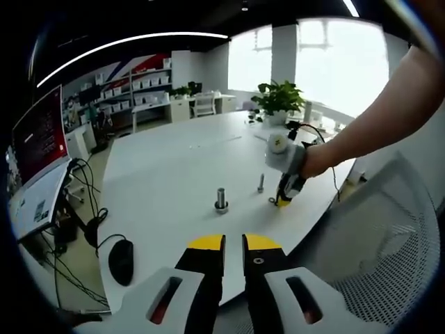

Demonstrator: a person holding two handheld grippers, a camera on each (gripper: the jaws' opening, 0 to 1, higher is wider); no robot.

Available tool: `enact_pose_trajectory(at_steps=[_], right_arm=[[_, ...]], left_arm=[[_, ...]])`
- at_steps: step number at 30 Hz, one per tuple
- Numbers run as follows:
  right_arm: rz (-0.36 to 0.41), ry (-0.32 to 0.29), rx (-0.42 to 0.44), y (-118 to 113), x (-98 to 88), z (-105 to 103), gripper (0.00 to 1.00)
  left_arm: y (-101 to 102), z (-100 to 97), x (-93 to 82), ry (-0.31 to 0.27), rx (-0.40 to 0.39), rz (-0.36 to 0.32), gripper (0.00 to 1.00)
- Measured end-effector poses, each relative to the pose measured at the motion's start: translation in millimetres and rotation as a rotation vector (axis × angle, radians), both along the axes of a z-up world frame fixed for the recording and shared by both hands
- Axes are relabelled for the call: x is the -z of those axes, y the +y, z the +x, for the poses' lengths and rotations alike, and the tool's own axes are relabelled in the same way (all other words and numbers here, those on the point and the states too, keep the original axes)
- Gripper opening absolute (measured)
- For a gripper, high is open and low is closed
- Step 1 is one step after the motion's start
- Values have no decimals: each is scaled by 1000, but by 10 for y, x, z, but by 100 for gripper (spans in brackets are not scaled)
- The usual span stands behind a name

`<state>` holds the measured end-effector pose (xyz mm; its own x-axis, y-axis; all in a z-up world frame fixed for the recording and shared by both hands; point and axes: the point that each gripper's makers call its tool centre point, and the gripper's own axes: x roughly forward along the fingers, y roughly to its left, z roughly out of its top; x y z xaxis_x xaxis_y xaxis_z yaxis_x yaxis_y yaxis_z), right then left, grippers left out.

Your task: Place the washer onto the threaded stud by aligning its center hole with the stud, sliding it down to the base, and recovering from edge contact or off-axis alignment until the washer reaches the visible bottom stop.

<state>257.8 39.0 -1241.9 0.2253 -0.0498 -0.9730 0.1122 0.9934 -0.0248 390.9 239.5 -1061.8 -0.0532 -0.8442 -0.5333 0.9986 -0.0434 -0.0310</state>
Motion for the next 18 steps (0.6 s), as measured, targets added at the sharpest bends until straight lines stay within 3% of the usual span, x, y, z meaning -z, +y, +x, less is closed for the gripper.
enact_pose_trajectory(at_steps=[8,11,12,13,15,16,18], right_arm=[[-9,-22,22,32,-27,2,13],[-11,-61,51,86,-75,-19,13],[-4,-73,59,-10,-12,0,12],[-21,-40,47,-63,-3,-45,3],[-1,-83,52,7,-108,16,3],[11,-84,58,76,-99,6,3],[26,-74,58,-12,-6,16,3]], left_arm=[[1,-25,37,-4,13,22,7],[3,-24,21,-2,9,21,7],[2,-22,22,0,8,21,7],[1,-13,31,0,8,20,7],[0,-17,28,0,9,18,7],[-1,-19,26,2,8,18,7],[-1,-15,24,-1,5,17,7]])
